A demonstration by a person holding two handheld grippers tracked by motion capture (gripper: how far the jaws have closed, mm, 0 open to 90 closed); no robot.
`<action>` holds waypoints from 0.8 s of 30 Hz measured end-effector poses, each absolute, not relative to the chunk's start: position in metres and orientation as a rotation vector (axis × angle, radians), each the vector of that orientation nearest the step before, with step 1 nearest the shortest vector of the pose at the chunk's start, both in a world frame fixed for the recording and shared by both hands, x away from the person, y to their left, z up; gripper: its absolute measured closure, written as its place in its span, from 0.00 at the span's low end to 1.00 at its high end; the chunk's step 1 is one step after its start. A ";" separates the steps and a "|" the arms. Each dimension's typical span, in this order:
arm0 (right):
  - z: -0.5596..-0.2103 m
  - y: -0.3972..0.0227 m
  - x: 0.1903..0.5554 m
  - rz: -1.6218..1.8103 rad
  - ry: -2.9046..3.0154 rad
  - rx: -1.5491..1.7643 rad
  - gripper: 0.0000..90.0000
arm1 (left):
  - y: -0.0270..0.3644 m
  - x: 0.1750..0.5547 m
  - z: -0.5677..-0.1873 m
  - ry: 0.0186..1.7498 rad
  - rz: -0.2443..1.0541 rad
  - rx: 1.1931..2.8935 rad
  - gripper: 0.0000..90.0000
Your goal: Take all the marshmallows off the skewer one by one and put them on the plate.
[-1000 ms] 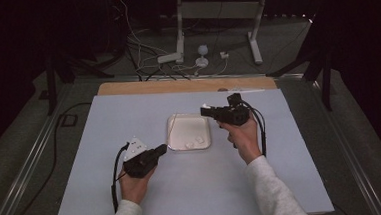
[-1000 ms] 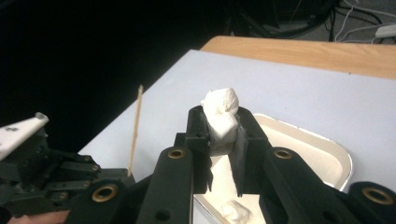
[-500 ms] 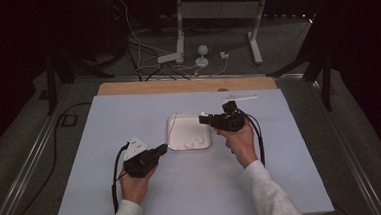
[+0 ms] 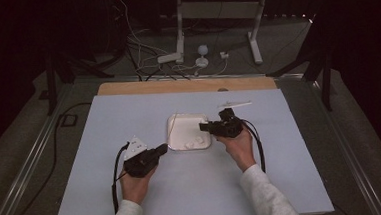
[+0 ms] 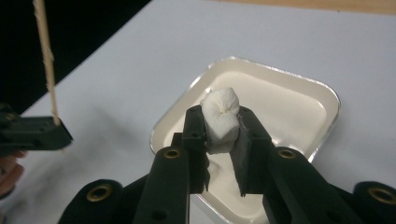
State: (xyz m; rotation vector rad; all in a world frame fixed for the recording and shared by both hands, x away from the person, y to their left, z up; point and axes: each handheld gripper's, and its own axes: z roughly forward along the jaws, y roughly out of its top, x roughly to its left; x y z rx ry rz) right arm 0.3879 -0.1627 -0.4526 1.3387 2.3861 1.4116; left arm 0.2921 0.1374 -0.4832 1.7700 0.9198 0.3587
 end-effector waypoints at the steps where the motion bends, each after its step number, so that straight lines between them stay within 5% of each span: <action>1: -0.454 -0.162 0.388 1.397 2.389 1.337 0.85 | 0.137 0.292 -0.483 0.920 0.359 1.770 1.00; 17: -0.486 -0.164 0.388 1.262 2.418 1.401 0.83 | 0.138 0.292 -0.482 0.925 0.356 1.760 1.00; 24: -0.490 -0.162 0.386 1.226 2.437 1.382 0.53 | 0.137 0.292 -0.479 0.928 0.361 1.754 1.00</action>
